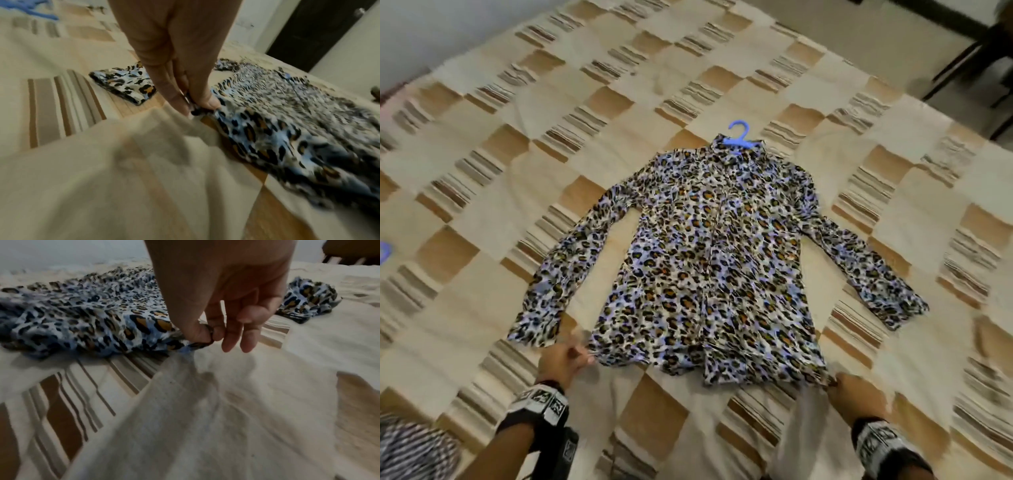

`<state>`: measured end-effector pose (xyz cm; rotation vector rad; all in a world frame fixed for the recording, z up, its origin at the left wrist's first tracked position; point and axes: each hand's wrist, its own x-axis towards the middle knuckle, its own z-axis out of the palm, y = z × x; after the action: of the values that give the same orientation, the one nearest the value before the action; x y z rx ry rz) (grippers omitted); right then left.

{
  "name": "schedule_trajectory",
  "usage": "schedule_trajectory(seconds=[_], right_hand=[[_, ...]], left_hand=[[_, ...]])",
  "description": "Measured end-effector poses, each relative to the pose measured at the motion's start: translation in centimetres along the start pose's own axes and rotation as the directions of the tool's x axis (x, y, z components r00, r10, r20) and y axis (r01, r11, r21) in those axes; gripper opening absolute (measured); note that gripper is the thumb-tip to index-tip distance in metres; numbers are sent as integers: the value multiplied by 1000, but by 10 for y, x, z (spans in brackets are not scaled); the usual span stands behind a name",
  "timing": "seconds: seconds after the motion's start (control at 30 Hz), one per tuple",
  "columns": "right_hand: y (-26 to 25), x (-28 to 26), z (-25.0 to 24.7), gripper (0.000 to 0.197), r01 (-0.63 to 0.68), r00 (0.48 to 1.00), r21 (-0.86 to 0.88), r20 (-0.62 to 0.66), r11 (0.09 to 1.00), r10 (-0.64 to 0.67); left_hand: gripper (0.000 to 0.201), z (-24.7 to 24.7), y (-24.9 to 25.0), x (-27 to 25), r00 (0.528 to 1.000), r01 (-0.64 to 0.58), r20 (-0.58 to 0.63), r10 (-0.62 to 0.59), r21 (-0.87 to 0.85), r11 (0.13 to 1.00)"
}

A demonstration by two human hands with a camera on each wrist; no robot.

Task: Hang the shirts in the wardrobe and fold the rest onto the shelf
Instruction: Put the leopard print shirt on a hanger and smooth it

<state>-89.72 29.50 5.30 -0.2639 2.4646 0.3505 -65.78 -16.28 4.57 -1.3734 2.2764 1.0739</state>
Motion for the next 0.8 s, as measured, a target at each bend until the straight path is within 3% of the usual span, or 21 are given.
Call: schedule_trajectory(seconds=[0.07,0.13,0.23,0.27,0.33,0.43,0.5,0.57,0.67,0.73,0.8], right_hand=[[-1,-2,4,25,-7,999,58,-42,998,10],[-6,-2,3,21,-4,985,331,-163,944,61],[-11,11,-9,44,11,930,710,-267,704,254],[-13,19,-15,43,46,918,779,-280,626,281],[-22,31,-34,21,127,924,870,-278,476,261],[-32,64,-73,25,271,911,898,-356,347,207],[-41,91,-96,22,332,885,905,-396,268,244],[-48,129,-106,17,247,881,897,-365,367,300],[-59,162,-101,17,-15,988,792,-83,611,131],[-63,165,-100,15,-17,992,710,-78,704,103],[-62,161,-96,18,25,977,724,-163,689,135]], left_hand=[[29,3,-5,-3,995,-89,-40,88,-37,995],[26,3,-2,-5,977,-185,-119,177,-52,981],[11,2,11,6,979,-144,-175,108,-209,967],[15,0,17,11,983,-110,-176,59,-301,947],[24,-6,31,25,987,-26,-154,-54,-477,879],[16,-25,76,45,989,-1,-121,-89,-599,801],[11,-36,107,63,995,0,-78,-65,-639,769],[14,-40,125,89,996,-1,-69,-55,-637,771],[11,-29,124,118,998,45,-22,-61,-443,895],[16,-20,120,123,997,70,-14,-82,-392,917],[22,-11,117,120,994,90,-17,-107,-415,905]])
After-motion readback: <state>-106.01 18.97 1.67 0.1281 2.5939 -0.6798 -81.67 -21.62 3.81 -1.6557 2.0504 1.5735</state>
